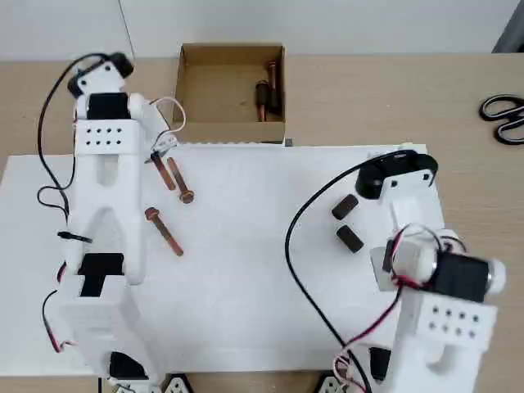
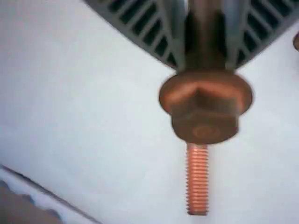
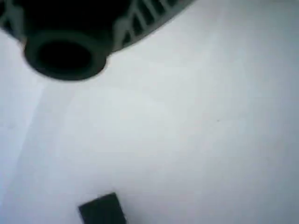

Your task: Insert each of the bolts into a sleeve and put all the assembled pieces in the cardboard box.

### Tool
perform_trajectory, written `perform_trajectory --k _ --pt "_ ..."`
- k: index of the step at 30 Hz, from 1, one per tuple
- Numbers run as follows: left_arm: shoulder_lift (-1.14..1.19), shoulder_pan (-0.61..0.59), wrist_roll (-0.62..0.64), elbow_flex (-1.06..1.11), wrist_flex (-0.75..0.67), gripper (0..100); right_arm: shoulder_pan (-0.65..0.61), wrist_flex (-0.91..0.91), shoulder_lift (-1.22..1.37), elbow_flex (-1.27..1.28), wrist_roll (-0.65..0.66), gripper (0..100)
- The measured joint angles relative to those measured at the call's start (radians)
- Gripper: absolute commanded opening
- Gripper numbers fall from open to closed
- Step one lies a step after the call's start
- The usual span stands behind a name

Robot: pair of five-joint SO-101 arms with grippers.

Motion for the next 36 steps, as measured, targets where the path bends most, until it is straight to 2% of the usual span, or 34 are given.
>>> perform_trajectory --k 5,9,13,18,23,29,34,36 --pt "0.000 0.038 -0.035 -0.140 0.072 0 -0.074 0.003 -0.166 0.000 0.000 0.4" --pt "-0.037 0.040 -0.077 -0.155 0.077 0 -0.087 0.005 -0.255 0.000 0.000 0.4" --pt "-0.144 0.092 -0.160 -0.157 0.078 0 -0.087 0.000 -0.333 0.025 0.000 0.4" --pt "-0.299 0.146 -0.206 -0.146 0.081 0 -0.094 -0.086 -0.483 0.092 -0.101 0.4" --pt "-0.491 0.170 -0.226 0.000 0.084 0 -0.095 -0.187 -0.626 0.216 -0.184 0.4" --pt "-0.760 0.170 -0.275 0.275 0.034 0 -0.110 -0.270 -0.802 0.377 -0.201 0.4" --pt "-1.014 0.170 -0.281 0.566 -0.118 0 -0.258 -0.296 -0.855 0.446 -0.222 0.4" --pt "-1.117 0.170 -0.281 0.697 -0.190 0 -0.328 -0.296 -0.865 0.463 -0.269 0.4"
